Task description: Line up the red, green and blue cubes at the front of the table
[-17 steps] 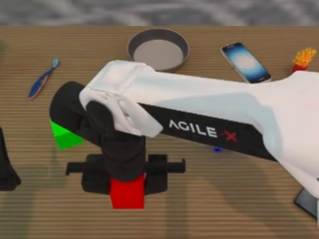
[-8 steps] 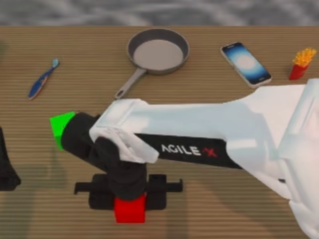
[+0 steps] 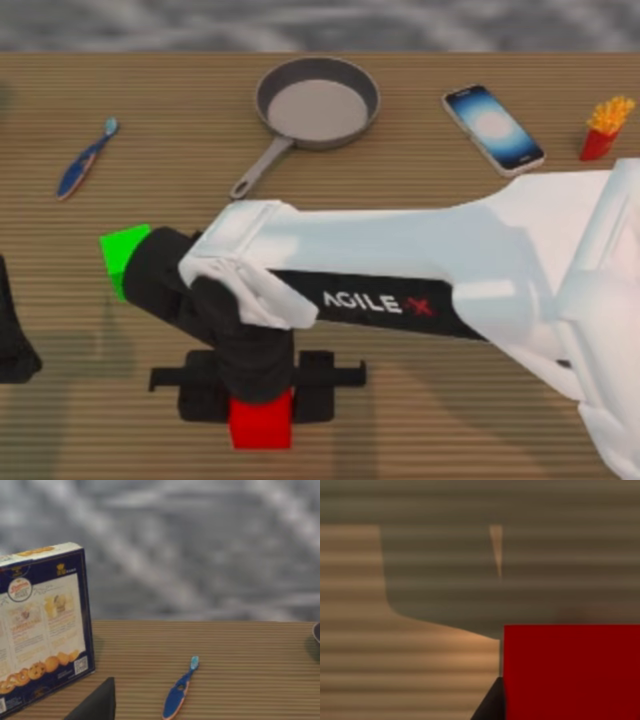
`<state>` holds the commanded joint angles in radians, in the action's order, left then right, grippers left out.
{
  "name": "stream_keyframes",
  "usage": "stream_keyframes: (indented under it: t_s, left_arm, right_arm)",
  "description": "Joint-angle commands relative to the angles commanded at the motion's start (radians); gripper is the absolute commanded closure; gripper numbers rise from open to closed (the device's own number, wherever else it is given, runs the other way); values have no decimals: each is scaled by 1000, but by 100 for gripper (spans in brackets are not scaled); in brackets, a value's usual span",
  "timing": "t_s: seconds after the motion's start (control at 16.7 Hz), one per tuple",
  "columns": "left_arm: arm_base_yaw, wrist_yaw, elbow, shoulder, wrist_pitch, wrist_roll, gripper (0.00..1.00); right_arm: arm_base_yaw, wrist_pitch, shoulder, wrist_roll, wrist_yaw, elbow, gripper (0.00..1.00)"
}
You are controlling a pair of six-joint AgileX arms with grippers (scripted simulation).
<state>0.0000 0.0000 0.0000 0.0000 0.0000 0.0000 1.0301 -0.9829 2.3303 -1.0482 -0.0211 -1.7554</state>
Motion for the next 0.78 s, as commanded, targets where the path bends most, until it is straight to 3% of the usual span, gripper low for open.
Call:
stream_keyframes:
  t_s: [0.48, 0.78]
  left_arm:
    - [0, 0, 0, 0, 0, 0, 0]
    - [0, 0, 0, 0, 0, 0, 0]
  right_arm:
    - [0, 0, 0, 0, 0, 0, 2]
    - [0, 0, 0, 0, 0, 0, 0]
